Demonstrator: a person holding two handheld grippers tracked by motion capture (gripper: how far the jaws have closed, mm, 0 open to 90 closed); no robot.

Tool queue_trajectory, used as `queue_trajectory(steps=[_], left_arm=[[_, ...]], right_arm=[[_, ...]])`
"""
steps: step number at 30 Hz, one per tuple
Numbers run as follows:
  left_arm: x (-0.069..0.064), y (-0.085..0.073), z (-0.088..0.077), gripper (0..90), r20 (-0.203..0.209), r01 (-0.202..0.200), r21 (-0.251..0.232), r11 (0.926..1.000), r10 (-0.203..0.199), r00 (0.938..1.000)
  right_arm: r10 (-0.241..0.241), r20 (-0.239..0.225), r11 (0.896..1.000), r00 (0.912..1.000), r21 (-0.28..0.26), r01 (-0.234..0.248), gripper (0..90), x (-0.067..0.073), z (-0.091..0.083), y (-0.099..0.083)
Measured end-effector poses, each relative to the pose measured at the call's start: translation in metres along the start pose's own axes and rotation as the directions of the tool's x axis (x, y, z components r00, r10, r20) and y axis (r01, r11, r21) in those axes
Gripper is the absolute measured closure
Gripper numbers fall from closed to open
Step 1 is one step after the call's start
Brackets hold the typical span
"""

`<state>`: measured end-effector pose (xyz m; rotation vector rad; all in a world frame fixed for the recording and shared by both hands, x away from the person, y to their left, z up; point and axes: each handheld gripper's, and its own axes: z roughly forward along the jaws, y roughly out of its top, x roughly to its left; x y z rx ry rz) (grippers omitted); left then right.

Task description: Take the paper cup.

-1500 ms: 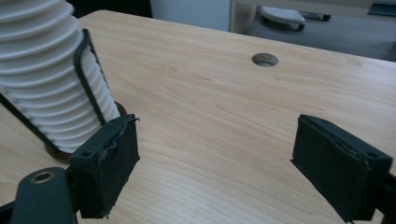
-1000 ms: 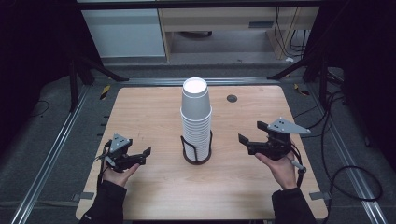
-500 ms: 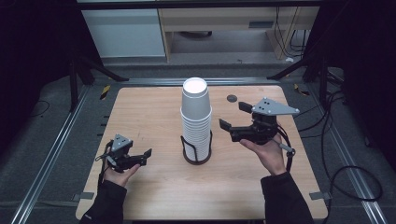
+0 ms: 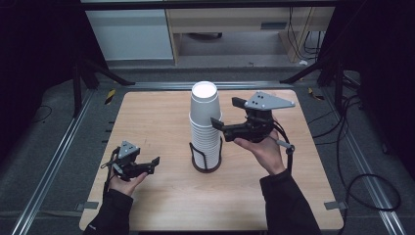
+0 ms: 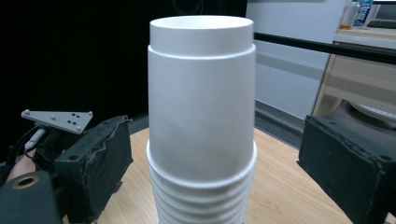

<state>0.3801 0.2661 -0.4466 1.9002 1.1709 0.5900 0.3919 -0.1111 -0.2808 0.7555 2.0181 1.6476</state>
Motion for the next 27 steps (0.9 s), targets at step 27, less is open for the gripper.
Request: queue_trajectory(steps=[27], left_arm=[[-0.003,0.000,0.003,13.8,0.009,-0.021,0.021,0.9995,0.021,0.9997]], right_arm=[[0.018,-0.020,0.998,0.9996,0.062,-0.017,8.7,0.003,0.068,0.001]])
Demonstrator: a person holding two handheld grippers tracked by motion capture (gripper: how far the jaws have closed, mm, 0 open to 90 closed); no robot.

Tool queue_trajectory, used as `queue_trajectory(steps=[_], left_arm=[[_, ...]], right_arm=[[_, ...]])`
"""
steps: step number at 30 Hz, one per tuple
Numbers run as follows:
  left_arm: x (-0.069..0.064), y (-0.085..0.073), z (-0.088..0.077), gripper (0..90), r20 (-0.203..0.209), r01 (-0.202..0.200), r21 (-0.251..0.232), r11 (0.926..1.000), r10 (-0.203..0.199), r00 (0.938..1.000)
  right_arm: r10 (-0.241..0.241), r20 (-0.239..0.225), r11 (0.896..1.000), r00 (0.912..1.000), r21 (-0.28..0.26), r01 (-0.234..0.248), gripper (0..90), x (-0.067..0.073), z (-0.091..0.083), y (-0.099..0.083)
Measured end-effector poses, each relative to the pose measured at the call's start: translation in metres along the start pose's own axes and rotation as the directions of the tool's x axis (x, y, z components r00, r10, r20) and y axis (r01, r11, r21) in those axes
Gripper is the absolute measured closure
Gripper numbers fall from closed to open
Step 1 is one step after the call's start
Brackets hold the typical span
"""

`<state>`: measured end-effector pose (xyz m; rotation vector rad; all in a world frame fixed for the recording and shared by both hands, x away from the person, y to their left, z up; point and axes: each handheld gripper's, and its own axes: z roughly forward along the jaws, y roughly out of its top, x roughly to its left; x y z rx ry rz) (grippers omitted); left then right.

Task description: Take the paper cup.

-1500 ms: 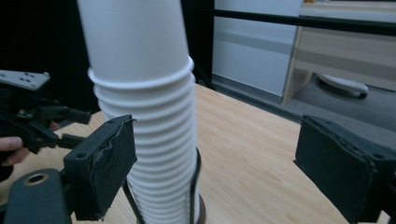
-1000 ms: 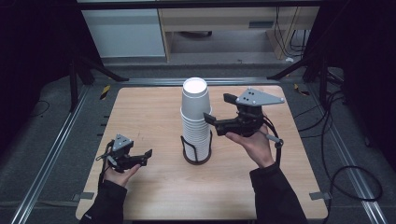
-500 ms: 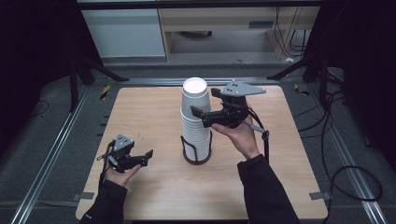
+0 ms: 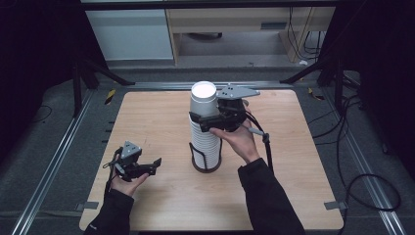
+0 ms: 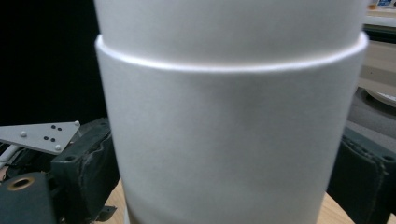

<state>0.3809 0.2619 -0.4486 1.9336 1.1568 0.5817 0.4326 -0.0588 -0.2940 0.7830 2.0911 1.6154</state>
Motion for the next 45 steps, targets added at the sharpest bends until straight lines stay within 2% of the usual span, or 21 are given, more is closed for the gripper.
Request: queue_trajectory(steps=[6,15,19,22,35,45], left_arm=[[-0.001,0.000,0.001,13.8,0.003,-0.002,0.004,1.0000,0.002,1.0000],[0.000,0.000,0.001,13.8,0.002,0.000,0.009,1.0000,0.000,1.0000],[0.000,0.000,0.001,13.8,0.002,0.000,0.010,0.9999,0.000,1.0000],[-0.001,-0.001,0.002,13.8,0.004,-0.001,0.011,0.9999,0.001,1.0000],[-0.001,0.000,0.001,13.9,0.004,0.000,0.012,0.9999,0.000,1.0000],[0.000,0.000,-0.001,13.9,0.003,0.002,0.008,1.0000,-0.002,1.0000]], right_arm=[[0.018,-0.006,1.000,0.9998,0.001,-0.018,12.5,-0.001,0.004,-0.001],[-0.006,0.008,1.000,0.9999,0.006,0.006,13.9,0.001,0.002,0.001],[-0.001,-0.002,1.000,1.0000,-0.025,0.001,14.4,0.000,-0.002,0.004],[-0.014,-0.003,1.000,0.9999,-0.023,0.014,14.7,0.001,-0.004,0.009],[-0.018,-0.012,0.998,0.9998,-0.060,0.017,15.9,0.002,-0.014,0.035],[-0.058,0.005,0.993,0.9983,-0.099,0.059,16.2,0.006,-0.030,0.061]])
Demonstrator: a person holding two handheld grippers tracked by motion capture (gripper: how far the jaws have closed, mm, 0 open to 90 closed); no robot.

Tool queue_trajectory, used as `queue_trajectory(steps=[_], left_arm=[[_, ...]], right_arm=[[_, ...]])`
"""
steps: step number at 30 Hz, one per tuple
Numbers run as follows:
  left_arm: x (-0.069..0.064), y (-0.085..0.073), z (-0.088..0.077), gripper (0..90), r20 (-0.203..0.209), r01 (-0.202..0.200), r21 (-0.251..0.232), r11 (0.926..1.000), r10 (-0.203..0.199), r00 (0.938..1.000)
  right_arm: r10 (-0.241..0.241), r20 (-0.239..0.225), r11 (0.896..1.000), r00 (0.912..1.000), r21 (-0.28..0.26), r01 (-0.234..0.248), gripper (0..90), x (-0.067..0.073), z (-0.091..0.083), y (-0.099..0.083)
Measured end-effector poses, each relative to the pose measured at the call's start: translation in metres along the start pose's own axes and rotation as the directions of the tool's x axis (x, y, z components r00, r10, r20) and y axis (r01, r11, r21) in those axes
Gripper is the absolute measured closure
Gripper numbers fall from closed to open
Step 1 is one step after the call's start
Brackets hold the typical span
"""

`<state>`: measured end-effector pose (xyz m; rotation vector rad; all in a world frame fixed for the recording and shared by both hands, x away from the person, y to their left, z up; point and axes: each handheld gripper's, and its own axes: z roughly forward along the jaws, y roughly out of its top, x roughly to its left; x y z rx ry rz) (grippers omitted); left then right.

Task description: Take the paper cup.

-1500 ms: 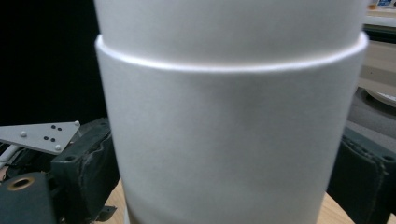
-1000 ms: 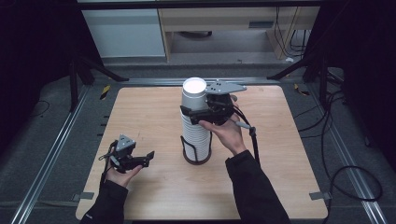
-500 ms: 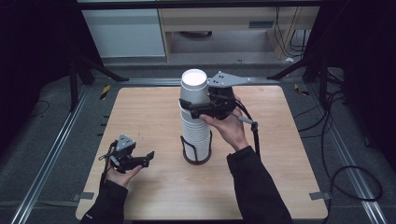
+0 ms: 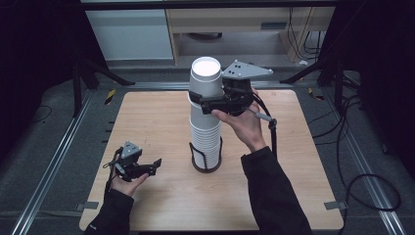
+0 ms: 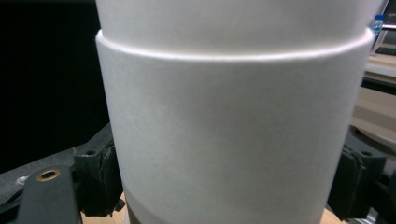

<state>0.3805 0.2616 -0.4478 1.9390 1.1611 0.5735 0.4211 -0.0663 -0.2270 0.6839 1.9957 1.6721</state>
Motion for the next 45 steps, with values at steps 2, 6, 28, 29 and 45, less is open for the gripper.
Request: queue_trajectory(steps=[2,6,28,29,45], left_arm=[[0.000,0.000,-0.001,14.0,0.002,-0.001,-0.001,1.0000,0.001,1.0000],[0.001,0.000,-0.001,14.0,0.002,-0.003,-0.001,1.0000,0.003,1.0000],[-0.002,0.004,-0.005,14.7,0.028,-0.018,0.014,0.9997,0.018,0.9995],[-0.003,0.004,-0.005,14.8,0.028,-0.017,0.015,0.9997,0.017,0.9995],[-0.009,0.004,-0.004,15.4,0.067,-0.054,0.033,0.9980,0.051,0.9964]], right_arm=[[-0.008,0.003,1.000,1.0000,-0.008,0.008,16.3,0.001,-0.004,0.005],[-0.018,0.005,0.999,0.9998,-0.031,0.018,16.3,0.001,-0.015,0.013],[-0.061,0.073,0.996,0.9955,0.069,0.056,16.3,-0.024,-0.084,-0.026],[-0.060,0.073,0.995,0.9955,0.079,0.054,16.3,-0.025,-0.086,-0.030],[-0.042,0.043,0.980,0.9982,0.198,0.033,16.3,-0.037,-0.102,-0.088]])
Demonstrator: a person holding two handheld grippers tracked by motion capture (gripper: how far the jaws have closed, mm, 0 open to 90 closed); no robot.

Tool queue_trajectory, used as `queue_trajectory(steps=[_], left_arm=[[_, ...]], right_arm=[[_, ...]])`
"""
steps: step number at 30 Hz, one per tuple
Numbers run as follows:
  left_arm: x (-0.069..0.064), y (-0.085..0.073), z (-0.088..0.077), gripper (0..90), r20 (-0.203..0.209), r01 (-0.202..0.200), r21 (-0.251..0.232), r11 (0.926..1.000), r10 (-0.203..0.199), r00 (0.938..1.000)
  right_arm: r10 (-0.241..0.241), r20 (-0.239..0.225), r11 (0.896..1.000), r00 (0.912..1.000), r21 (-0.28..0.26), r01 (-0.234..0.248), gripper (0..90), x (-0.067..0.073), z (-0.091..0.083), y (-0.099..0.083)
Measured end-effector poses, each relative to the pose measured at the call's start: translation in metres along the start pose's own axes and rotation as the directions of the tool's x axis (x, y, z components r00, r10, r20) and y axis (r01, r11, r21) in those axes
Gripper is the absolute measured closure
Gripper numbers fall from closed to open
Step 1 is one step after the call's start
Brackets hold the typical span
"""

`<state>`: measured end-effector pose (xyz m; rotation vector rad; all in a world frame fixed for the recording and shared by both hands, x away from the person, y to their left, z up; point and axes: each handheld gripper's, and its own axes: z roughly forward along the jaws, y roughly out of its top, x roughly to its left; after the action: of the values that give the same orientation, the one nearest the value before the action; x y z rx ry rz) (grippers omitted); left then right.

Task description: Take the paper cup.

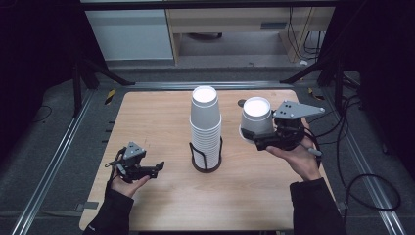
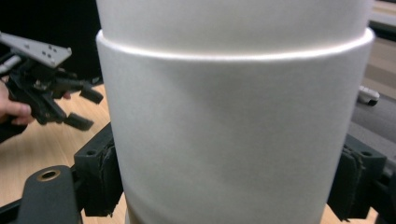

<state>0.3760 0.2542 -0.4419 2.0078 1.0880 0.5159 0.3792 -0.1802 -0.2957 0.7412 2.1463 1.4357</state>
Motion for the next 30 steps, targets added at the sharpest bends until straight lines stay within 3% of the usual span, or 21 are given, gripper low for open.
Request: queue_trajectory(steps=[6,17,26,30], left_arm=[[-0.002,0.001,0.000,15.2,0.018,-0.012,0.000,0.9999,0.012,0.9998],[-0.005,0.002,0.001,15.4,0.052,-0.039,0.008,0.9992,0.039,0.9979],[-0.009,0.005,-0.004,15.3,0.093,-0.075,0.011,0.9972,0.073,0.9930],[-0.012,0.007,-0.006,15.3,0.118,-0.095,0.012,0.9954,0.093,0.9887]], right_arm=[[0.004,-0.027,1.000,0.9996,0.025,-0.004,16.3,0.000,0.003,-0.015],[-0.024,-0.079,0.995,0.9966,0.093,0.031,16.3,0.005,0.012,-0.041],[-0.061,-0.147,0.983,0.9873,0.162,0.085,16.2,0.015,0.026,-0.058],[-0.077,-0.193,0.975,0.9781,0.190,0.114,16.3,0.021,0.035,-0.066]])
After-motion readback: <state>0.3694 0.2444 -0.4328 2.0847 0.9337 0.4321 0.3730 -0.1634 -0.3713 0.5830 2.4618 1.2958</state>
